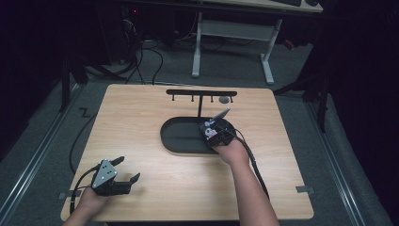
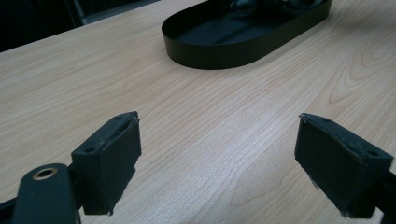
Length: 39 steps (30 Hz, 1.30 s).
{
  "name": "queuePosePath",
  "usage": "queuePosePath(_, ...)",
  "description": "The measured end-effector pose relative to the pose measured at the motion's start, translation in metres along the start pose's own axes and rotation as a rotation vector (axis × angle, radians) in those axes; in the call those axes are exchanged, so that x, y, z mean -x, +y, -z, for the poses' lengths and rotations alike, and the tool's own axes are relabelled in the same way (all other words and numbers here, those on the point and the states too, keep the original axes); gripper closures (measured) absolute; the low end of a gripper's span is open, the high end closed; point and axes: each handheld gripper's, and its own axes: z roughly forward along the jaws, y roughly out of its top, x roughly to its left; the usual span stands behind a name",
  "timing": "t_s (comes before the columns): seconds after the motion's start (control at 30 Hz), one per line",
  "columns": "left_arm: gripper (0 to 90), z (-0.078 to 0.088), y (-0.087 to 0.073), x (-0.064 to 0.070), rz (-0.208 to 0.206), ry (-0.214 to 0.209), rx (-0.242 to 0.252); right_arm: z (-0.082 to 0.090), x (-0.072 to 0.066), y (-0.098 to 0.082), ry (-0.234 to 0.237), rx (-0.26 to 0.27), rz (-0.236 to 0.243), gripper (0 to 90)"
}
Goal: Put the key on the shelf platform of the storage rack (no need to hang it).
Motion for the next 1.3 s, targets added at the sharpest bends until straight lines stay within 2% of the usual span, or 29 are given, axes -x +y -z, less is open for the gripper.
queuePosePath(0.13,15.5,0.000,0.000,0.000,0.001,0.000,0.000,-0.005,-0.002,0.001,-0.004,-0.013,0.005,45.7)
queuePosePath(0.2,15.4,0.000,0.000,0.000,0.001,-0.001,0.000,-0.007,-0.004,0.001,-0.005,-0.005,-0.005,43.0)
queuePosePath(0.23,15.4,0.000,0.000,0.000,0.001,-0.001,0.000,-0.007,-0.004,0.001,-0.003,0.002,0.008,40.2)
queuePosePath(0.33,15.5,0.000,0.000,0.000,0.001,-0.001,0.000,-0.004,-0.006,0.002,0.008,0.016,0.006,31.5)
queuePosePath(0.53,15.5,0.000,0.000,0.000,0.000,0.000,-0.001,0.008,-0.009,-0.003,0.002,0.053,0.021,25.0)
queuePosePath(0.63,15.5,-0.001,0.000,0.000,-0.001,-0.002,-0.003,0.016,-0.010,-0.008,0.014,0.099,0.015,25.0)
queuePosePath(0.87,15.5,-0.001,0.000,0.000,-0.005,-0.001,-0.007,0.024,-0.009,-0.022,0.007,0.163,0.011,25.4)
queuePosePath(1.03,15.5,-0.001,0.001,0.001,-0.005,0.002,-0.013,0.025,-0.007,-0.038,0.007,0.200,0.014,25.5)
queuePosePath(1.2,15.5,-0.001,0.001,0.001,-0.008,0.005,-0.015,0.023,-0.008,-0.056,0.002,0.254,0.042,25.1)
queuePosePath(1.3,15.5,-0.001,0.001,0.001,-0.008,0.004,-0.015,0.020,-0.005,-0.067,0.015,0.285,0.054,24.6)
